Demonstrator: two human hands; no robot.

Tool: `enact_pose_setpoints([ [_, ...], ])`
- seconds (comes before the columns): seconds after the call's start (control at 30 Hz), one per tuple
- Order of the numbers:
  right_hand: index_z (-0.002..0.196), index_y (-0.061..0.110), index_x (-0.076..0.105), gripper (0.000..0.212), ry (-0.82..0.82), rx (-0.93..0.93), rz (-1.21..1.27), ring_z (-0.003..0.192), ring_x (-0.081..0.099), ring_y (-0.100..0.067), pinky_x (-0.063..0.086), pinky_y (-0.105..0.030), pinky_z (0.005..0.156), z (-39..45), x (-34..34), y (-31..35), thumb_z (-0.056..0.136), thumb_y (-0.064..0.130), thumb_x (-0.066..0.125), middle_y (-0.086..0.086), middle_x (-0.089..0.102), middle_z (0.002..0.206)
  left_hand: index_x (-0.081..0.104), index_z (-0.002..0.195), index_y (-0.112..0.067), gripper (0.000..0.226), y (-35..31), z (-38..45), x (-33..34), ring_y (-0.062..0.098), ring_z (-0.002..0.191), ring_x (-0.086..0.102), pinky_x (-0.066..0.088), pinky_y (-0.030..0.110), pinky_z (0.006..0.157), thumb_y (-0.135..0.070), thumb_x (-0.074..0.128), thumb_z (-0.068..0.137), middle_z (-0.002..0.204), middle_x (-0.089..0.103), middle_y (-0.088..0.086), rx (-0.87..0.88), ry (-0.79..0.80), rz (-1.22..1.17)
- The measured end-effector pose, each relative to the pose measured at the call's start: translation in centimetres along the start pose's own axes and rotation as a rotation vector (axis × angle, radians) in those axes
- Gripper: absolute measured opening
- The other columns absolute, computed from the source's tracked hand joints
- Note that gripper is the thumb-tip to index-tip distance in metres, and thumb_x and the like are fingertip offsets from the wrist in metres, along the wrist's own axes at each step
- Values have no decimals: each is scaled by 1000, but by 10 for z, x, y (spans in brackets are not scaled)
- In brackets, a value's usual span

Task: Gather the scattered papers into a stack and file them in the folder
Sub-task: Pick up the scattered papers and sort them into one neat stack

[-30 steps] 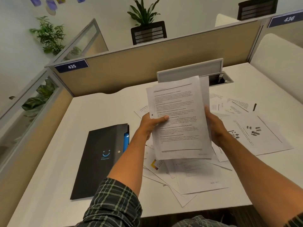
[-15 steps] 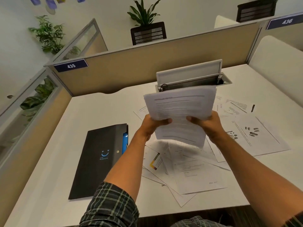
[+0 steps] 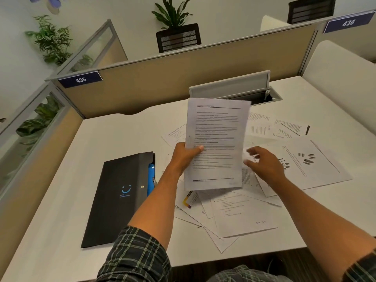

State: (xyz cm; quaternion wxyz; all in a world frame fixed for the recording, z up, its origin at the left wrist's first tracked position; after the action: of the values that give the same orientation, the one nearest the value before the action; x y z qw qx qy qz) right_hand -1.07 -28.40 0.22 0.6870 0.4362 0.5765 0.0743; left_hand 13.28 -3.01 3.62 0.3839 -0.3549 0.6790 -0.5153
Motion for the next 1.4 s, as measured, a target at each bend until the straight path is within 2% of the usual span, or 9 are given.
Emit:
enact_pose_setpoints([
  [0.17, 144, 22, 40, 101, 110, 277, -590, 133, 49, -32, 42, -48, 104, -16, 9, -54, 67, 81, 70, -9, 50, 145, 71, 117, -10, 33, 28, -2, -1, 15, 92, 73, 61, 28, 78, -15, 79, 85, 110, 75, 6, -78, -29, -32],
  [0.47, 128, 17, 47, 43, 131, 129, -723, 103, 65, -28, 47, -36, 74, -16, 13, -54, 97, 47, 49, -7, 62, 117, 61, 131, -14, 49, 46, -12, -2, 16, 112, 64, 49, 40, 106, -5, 77, 85, 120, 68, -1, -20, -20, 90],
  [0.6, 112, 16, 62, 22, -59, 146, -649, 77, 63, -28, 39, -32, 64, -12, -3, -49, 95, 20, 48, -4, 69, 91, 31, 152, -21, 89, 49, -12, -5, 8, 127, 48, 38, 27, 110, -1, 79, 80, 136, 50, -11, -9, -44, 144],
  [0.7, 114, 17, 70, 24, -333, -47, -495, 63, 66, -32, 43, -30, 57, -19, -16, -18, 97, 12, 54, -6, 73, 82, 26, 154, -27, 91, 51, -13, -4, -8, 125, 39, 31, 2, 99, 2, 75, 83, 140, 39, -25, 5, -20, 186],
  [0.77, 116, 20, 72, 25, -401, -240, -323, 65, 70, -34, 51, -34, 57, -22, -17, 10, 96, 10, 60, -6, 77, 89, 44, 148, -18, 70, 55, -12, -6, 10, 135, 42, 35, 17, 107, 6, 67, 87, 148, 45, -5, -47, -19, 194],
  [0.93, 110, 21, 78, 23, -99, -813, -9, 85, 75, -14, 60, -30, 72, -38, 7, 73, 89, 13, 74, 5, 80, 101, 64, 127, -9, 35, 62, -9, -8, 21, 117, 59, 50, 27, 95, 2, 59, 94, 130, 64, 6, -182, -48, 42],
  [1.07, 111, 24, 80, 37, 15, -868, -97, 97, 76, -17, 61, -33, 78, -49, 30, 75, 83, 0, 81, 7, 79, 111, 75, 102, -11, 21, 67, -13, -12, 31, 98, 69, 57, 36, 82, -18, 55, 99, 100, 77, 11, -313, -155, -323],
  [1.2, 116, 36, 78, 34, 176, -742, -55, 110, 71, -13, 56, -33, 90, -49, 37, 63, 91, 14, 77, 11, 75, 121, 71, 118, -13, 49, 60, -10, -12, 33, 108, 69, 54, 47, 96, -54, 54, 98, 114, 74, 13, -305, -89, -397],
  [1.4, 117, 51, 73, 57, 388, -246, 292, 117, 55, 14, 37, -29, 99, -36, 33, 29, 77, 87, 55, 32, 66, 125, 70, 116, -2, 29, 56, -8, -17, 32, 107, 69, 56, 39, 94, 1, 71, 88, 119, 71, 18, -181, -111, -212],
])
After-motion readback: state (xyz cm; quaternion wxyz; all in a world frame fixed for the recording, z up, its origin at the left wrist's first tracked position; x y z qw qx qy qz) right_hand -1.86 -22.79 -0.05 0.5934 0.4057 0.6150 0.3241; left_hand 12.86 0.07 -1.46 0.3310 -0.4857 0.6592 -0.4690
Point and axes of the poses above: each hand's wrist, its own z-axis towards the middle knuckle, its own x-axis out of the palm, y = z × x, the point moved 7 cm from there along z, towards the middle knuckle
